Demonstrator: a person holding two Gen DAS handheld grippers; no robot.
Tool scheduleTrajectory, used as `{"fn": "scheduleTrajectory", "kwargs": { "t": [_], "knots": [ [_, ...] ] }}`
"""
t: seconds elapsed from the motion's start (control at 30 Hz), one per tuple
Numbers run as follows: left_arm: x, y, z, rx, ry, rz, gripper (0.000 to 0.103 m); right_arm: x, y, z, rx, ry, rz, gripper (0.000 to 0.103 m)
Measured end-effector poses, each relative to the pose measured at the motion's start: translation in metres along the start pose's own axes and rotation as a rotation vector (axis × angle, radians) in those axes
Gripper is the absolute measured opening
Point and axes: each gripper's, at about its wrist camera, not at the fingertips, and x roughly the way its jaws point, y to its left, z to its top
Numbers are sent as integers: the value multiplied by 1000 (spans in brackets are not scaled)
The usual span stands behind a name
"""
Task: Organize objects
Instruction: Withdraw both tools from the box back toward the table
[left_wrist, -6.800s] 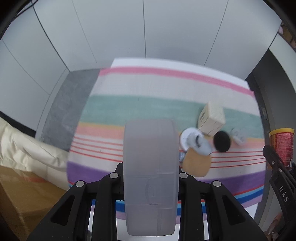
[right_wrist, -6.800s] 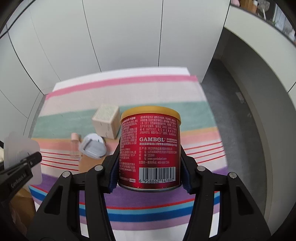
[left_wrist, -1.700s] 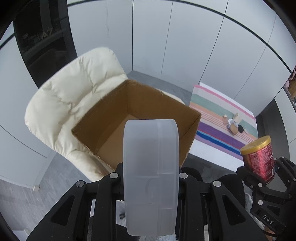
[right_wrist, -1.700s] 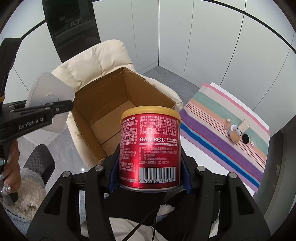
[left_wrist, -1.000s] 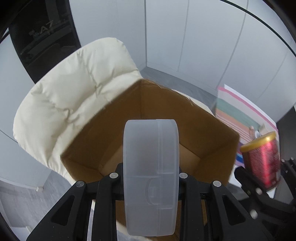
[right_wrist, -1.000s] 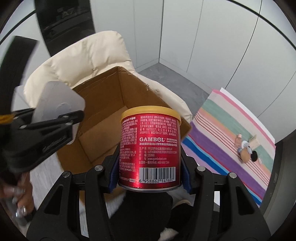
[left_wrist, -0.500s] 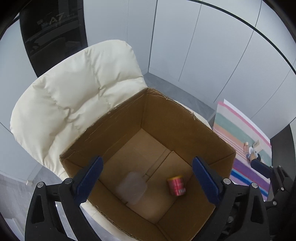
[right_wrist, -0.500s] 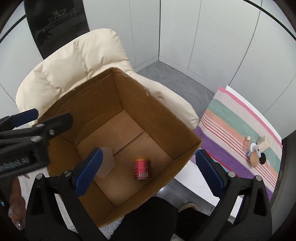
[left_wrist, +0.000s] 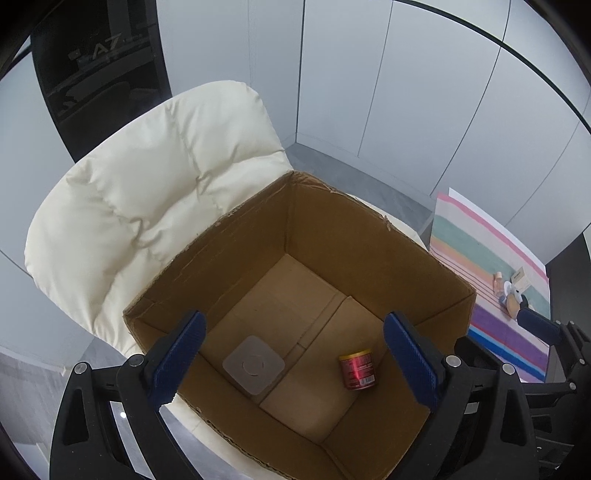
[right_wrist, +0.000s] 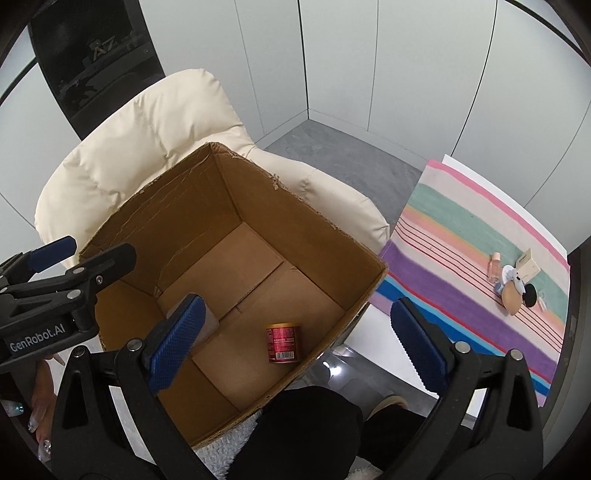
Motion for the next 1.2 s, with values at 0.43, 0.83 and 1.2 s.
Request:
{"fn": "scheduleTrajectory", "kwargs": {
  "t": [0.43, 0.83, 1.2],
  "knots": [
    [-4, 2, -4, 4, 3, -3, 98, -9, -3, 0, -1, -6, -14, 102],
    [-37, -1, -21, 17, -30, -35, 98, -29, -5, -10, 5, -20, -15, 102],
    [-75, -13, -46, 91, -62, -42, 98, -73, -14, -36, -8, -62, -19, 102]
  ]
}}
